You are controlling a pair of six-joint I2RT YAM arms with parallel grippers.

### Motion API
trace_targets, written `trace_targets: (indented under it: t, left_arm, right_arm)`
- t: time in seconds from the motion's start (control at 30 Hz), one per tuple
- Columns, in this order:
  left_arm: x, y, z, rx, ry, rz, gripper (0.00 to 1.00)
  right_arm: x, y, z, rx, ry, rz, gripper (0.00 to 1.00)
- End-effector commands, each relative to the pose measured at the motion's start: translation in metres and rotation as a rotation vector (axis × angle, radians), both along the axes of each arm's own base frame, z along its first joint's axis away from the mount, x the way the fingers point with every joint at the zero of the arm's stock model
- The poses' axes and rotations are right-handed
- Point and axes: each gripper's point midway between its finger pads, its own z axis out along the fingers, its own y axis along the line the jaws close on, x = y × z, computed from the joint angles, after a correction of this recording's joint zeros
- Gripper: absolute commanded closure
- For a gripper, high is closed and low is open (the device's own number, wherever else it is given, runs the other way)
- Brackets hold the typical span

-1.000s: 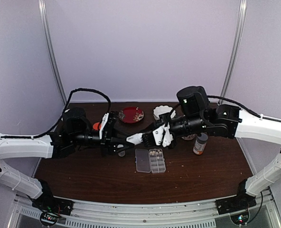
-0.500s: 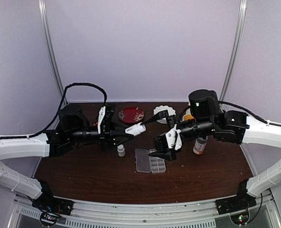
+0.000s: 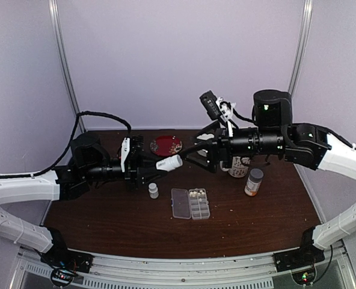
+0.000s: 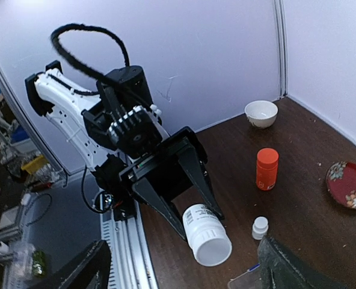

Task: Sort the pills into containers
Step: Unscrew the lid of the pill bottle.

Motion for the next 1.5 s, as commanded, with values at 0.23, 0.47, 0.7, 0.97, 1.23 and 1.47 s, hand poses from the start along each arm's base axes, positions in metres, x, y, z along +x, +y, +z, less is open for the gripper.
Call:
trace_targets:
  t: [0.23,0.47,0.7,0.97,1.23,1.47]
  left_arm:
    - [-0.006,-0.001,0.017,-0.03,-0.141,-0.019,0.91]
    - [-0.009,-0.002,0.019,-0.031,-0.157,-0.032,0.92]
    - [-0.011,-0.004,0.018,-0.021,-0.161,-0.04,0.93]
    - [-0.012,-0.004,0.017,-0.014,-0.162,-0.042,0.95]
    - [-0.011,-0.008,0.016,-0.016,-0.136,-0.05,0.96]
    - [-0.014,-0.01,0.022,-0.062,-0.11,-0.069,0.97]
  right_arm:
    - [0.006,0.012,-0.035,-0.113,0.578,-0.092,0.39]
    - [0.006,0.021,-0.041,-0.123,0.601,-0.068,0.44]
    - [0.005,0.027,-0.041,-0.123,0.607,-0.041,0.54]
    - [0.009,0.03,-0.044,-0.151,0.584,-0.042,0.77]
    - [0.002,0.03,-0.043,-0.187,0.203,0.126,0.86]
    - [-0.013,0.028,-0.028,-0.231,-0.35,0.387,0.86]
